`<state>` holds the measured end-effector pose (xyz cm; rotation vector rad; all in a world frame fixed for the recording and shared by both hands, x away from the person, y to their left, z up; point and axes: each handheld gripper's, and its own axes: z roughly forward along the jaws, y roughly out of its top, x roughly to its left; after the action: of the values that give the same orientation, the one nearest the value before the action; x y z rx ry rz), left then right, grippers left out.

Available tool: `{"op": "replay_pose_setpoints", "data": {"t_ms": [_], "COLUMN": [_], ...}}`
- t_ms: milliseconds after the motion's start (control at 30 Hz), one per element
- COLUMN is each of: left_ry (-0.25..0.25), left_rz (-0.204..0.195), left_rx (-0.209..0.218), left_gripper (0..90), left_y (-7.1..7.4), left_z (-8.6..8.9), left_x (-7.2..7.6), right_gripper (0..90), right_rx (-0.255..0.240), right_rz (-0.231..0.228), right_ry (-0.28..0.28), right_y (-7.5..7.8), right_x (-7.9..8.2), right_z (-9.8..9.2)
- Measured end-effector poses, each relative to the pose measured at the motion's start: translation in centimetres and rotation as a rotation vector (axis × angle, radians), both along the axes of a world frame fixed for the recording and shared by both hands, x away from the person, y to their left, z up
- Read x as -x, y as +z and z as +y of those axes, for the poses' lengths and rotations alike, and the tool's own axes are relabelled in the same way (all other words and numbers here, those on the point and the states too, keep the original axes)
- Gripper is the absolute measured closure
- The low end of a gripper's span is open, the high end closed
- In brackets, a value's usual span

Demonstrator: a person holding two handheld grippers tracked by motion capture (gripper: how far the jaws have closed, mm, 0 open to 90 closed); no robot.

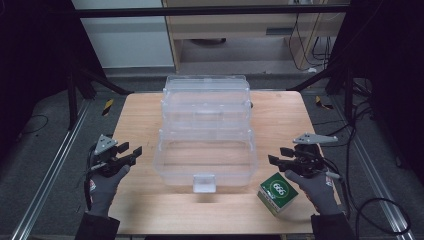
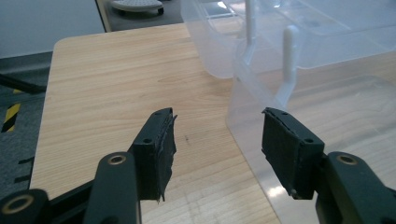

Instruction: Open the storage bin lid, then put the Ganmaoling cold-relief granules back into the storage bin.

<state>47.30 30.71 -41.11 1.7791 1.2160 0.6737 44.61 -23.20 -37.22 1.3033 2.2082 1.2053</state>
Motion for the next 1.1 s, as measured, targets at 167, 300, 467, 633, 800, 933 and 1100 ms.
{"op": "replay_pose_setpoints", "data": {"t_ms": [167,300,467,633,800,933,1100], "left_ry": [0.01,0.023,0.039,0.056,0.065,0.061,0.054], "left_rz": [0.014,0.016,0.028,0.042,0.042,0.048,0.059], "left_rx": [-0.009,-0.015,-0.024,-0.03,-0.029,-0.033,-0.043], "left_gripper": [43.2,42.2,40.1,38.7,38.1,37.8,37.7], "left_y": [-0.4,-0.5,-0.7,-1.1,-1.1,-1.2,-1.4], "left_z": [0.1,0.1,0.3,0.6,0.7,0.5,0.4], "left_x": [-0.2,-0.2,-0.2,-0.5,-0.4,-0.4,-0.5], "right_gripper": [41.9,41.1,40.2,39.4,37.8,35.2,31.8], "right_rx": [0.059,0.091,0.127,0.145,0.164,0.215,0.253], "right_rz": [0.038,0.067,0.088,0.094,0.113,0.164,0.222], "right_ry": [0.003,0.0,-0.001,0.012,0.012,0.025,0.05], "right_y": [0.1,0.3,0.7,1.2,1.2,1.1,1.2], "right_x": [0.5,1.1,1.7,2.0,2.1,2.1,2.0], "right_z": [-0.3,-0.4,-0.4,-0.3,-0.3,0.1,0.9]}}
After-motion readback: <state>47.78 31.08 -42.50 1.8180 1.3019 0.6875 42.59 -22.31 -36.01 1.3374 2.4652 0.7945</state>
